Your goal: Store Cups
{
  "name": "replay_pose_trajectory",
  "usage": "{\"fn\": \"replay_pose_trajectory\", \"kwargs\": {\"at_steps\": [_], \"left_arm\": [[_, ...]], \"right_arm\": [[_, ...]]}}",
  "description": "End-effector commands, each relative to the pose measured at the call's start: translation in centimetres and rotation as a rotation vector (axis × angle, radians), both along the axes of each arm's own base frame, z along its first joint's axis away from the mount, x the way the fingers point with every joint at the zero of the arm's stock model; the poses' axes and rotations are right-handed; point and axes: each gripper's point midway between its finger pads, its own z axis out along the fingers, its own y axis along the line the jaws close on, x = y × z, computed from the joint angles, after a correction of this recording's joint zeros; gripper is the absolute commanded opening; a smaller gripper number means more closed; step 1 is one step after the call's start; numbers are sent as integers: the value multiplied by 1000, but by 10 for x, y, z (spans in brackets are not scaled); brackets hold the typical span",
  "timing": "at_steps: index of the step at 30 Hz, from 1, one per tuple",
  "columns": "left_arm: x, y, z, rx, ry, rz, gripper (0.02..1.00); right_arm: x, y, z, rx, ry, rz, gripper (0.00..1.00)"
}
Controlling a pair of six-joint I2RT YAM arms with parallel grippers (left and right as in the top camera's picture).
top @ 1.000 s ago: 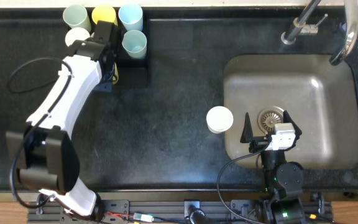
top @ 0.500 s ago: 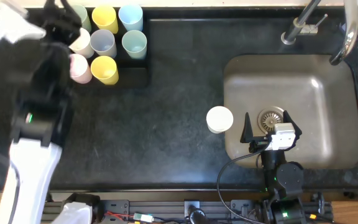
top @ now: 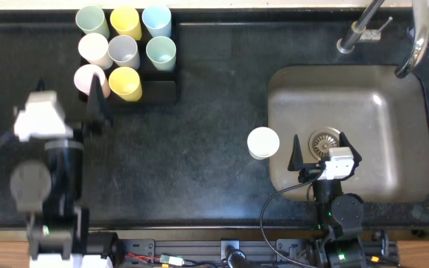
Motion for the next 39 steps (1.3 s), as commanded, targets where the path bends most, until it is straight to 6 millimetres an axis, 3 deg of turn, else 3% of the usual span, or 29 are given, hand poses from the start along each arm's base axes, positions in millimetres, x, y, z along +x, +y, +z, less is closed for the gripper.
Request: {"fn": "replay_pose_trajectory", "kwargs": {"at_steps": [1,6,16,23,27,31,39], "left_arm": [[-27,-10,-19,47,-75,-58,1000],[-42,-18,-47,23,-130,-102,998],[-48,-23,-107,-66,-103,-154,1000],[-48,-38,-128,66,-24,-202,998],[-45,-43,-167,85,132,-223,1000],[-45,-43,-186,73,213,-229,1000],[-45,-43,-186,73,211,-229,1000]], "right_arm": [[0,0,-3,4,-2,3,998],[0,0,-3,4,-2,3,996],[0,0,-3,4,-2,3,998],[0,0,-3,4,-2,3,998],[0,0,-3,4,-2,3,998],[0,0,-3,4,-2,3,998],[0,0,-3,4,-2,3,998]]}}
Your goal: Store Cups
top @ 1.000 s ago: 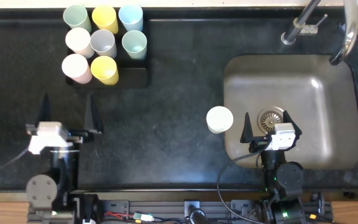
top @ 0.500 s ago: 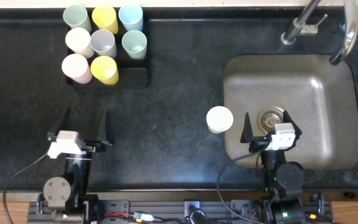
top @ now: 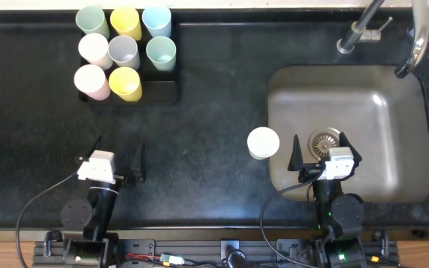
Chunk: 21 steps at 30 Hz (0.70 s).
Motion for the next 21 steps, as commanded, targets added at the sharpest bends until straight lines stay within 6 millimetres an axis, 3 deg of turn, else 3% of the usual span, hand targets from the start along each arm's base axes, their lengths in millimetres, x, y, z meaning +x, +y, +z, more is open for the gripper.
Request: {"fn": "replay_pose_trajectory", "kwargs": {"at_steps": [1,21], "left_arm": [[-1,-3,1,17,-8,-19,1000],[-1,-3,1,17,-8,-19,1000]], "right_arm": [[0,0,-3,4,-1,3,998],[0,0,-3,-8,-2,1,998]]}}
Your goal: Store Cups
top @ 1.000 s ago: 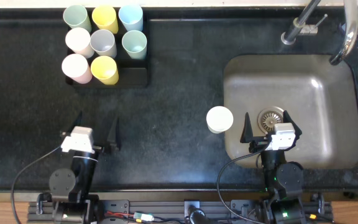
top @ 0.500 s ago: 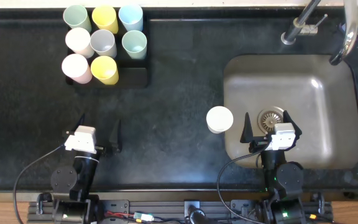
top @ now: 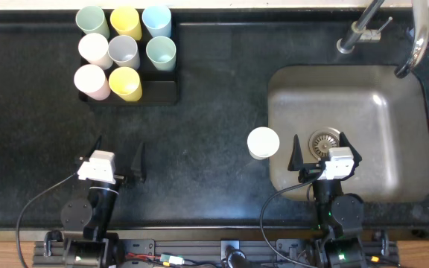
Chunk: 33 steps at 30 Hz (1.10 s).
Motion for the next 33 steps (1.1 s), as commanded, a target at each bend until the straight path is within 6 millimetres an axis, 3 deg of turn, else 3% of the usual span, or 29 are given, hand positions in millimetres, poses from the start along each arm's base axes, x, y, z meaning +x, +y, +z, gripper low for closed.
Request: {"fn": "replay_pose_trajectory", "kwargs": {"at_steps": [1,12,15,19,20,24,30,33], "left_arm": [[-1,-3,1,14,-8,-18,1000],[-1,-3,1,14,-8,-18,1000],[-1,-3,1,14,-8,-18,1000],[-1,-3,1,14,-8,-18,1000],[-1,-3,1,14,-8,-18,1000],[-1,-3,1,14,-8,-18,1000],[-1,-3,1,14,-8,-18,1000],[-1,-3,1,14,-8,-18,1000]], "right_arm": [[0,0,-3,-6,-1,1,996],[0,5,2,11,-23,28,996],[-1,9,27,25,-113,55,998],[1,9,65,22,-92,53,996],[6,12,86,16,-38,61,998],[22,22,126,68,194,89,996],[32,31,107,70,637,88,998],[35,46,83,101,849,138,998]]}}
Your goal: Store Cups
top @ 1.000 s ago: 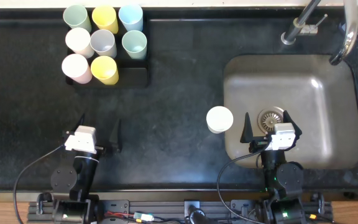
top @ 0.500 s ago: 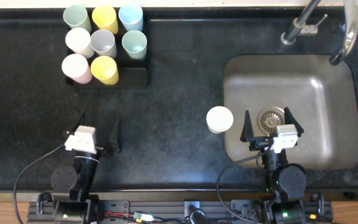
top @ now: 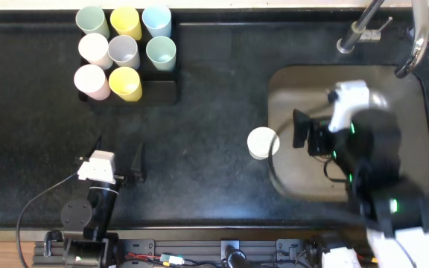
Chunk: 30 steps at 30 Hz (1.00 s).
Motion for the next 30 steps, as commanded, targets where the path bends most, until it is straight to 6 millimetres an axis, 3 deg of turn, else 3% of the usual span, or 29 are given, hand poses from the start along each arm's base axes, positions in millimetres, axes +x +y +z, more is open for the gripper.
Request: {"fn": "replay_pose_trajectory", "kwargs": {"at_steps": [1,3,4,9,14,20,22,23,30], "left_arm": [[-1,-3,1,14,-7,-18,1000],[-1,-3,1,14,-7,-18,1000],[-1,-3,1,14,-7,-18,1000],[-1,-3,1,14,-7,-18,1000],[-1,-3,1,14,-7,-18,1000],[-1,-3,1,14,-7,-18,1000],[-1,-3,1,14,-7,-18,1000],[-1,-3,1,14,-7,-18,1000],[-1,-3,1,14,-7,-18,1000]], "right_arm": [[9,26,-27,93,272,63,996],[6,37,-44,129,384,97,998],[2,45,-65,163,502,111,998],[-7,48,-113,163,752,89,998],[-7,45,-135,136,841,69,996],[-21,36,-156,36,957,49,1000],[-21,37,-159,27,965,52,954],[-18,39,-161,27,958,58,840],[-10,43,-173,-51,936,100,623]]}}
